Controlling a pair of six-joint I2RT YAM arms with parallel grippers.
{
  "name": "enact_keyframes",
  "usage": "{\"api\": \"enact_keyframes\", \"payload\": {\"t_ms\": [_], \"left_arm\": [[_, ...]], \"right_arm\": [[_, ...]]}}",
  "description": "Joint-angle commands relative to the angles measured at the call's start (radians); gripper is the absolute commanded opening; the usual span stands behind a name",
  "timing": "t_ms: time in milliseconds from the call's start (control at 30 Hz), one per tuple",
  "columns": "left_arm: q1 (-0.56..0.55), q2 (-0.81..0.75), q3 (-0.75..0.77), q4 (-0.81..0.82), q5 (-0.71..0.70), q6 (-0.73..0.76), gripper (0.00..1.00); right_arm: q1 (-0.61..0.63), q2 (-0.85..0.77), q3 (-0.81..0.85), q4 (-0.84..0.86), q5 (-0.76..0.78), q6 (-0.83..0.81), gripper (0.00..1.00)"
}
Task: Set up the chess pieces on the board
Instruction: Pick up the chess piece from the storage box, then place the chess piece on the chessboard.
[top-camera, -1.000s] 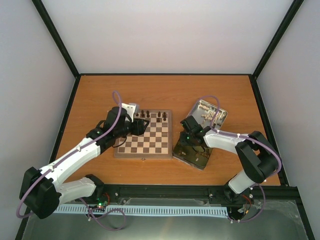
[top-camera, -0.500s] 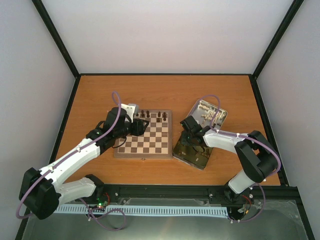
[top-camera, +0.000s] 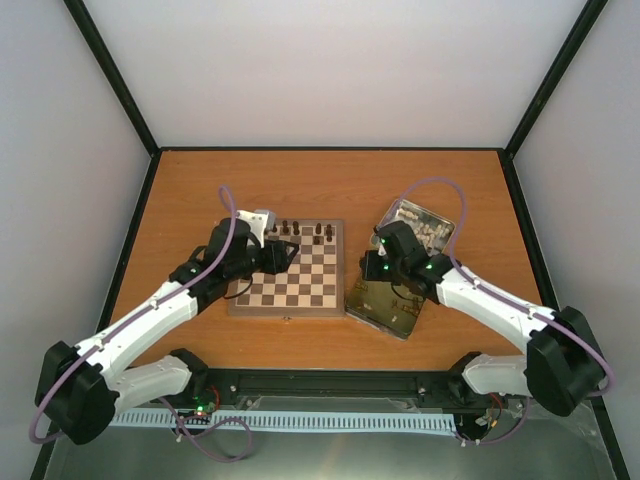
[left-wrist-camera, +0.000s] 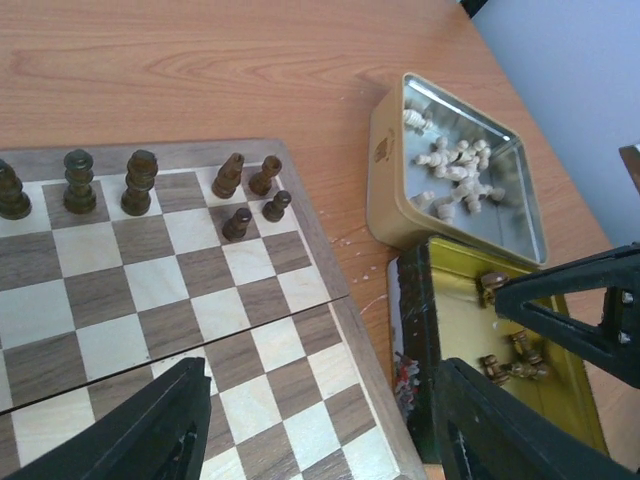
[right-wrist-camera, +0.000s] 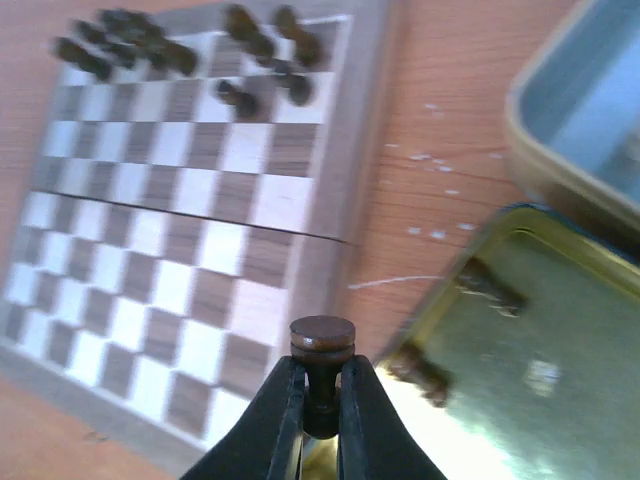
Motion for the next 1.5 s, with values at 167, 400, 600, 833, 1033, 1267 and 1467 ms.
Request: {"api": "enact_keyframes", "payload": {"t_ms": [167, 400, 600, 833, 1033, 1267, 1467], "left_arm": [[0.005, -0.095, -0.099, 0.198, 0.136, -0.207, 0.63], [0.008, -0.105, -0.158, 0.334, 0.331, -0.442, 0.67], [0.02, -0.08, -0.154, 0.376, 0.434, -0.566, 0.56], [0.019, -0.054, -0.168, 0.346, 0.436, -0.61, 0.53], [0.022, -0.03, -0.183, 0.355, 0.408, -0.631, 0.48], [0.022, -0.013, -0.203, 0.353, 0.38, -0.662, 0.46], [0.022, 0.019, -0.202, 0.428, 0.427, -0.692, 0.36]], "right_arm": [[0.032, 0.003, -0.037, 0.318, -0.465, 0.115, 0.06], [0.103, 0.052, 0.029, 0.39, -0.554, -0.1, 0.06], [0.138, 0.043, 0.033, 0.42, -0.543, -0.278, 0.07], [0.138, 0.09, 0.072, 0.412, -0.483, -0.33, 0.07], [0.139, 0.097, 0.063, 0.446, -0.5, -0.326, 0.07], [0.139, 0.08, 0.038, 0.487, -0.468, -0.314, 0.07], [0.139, 0.087, 0.028, 0.497, -0.49, -0.315, 0.08]]}}
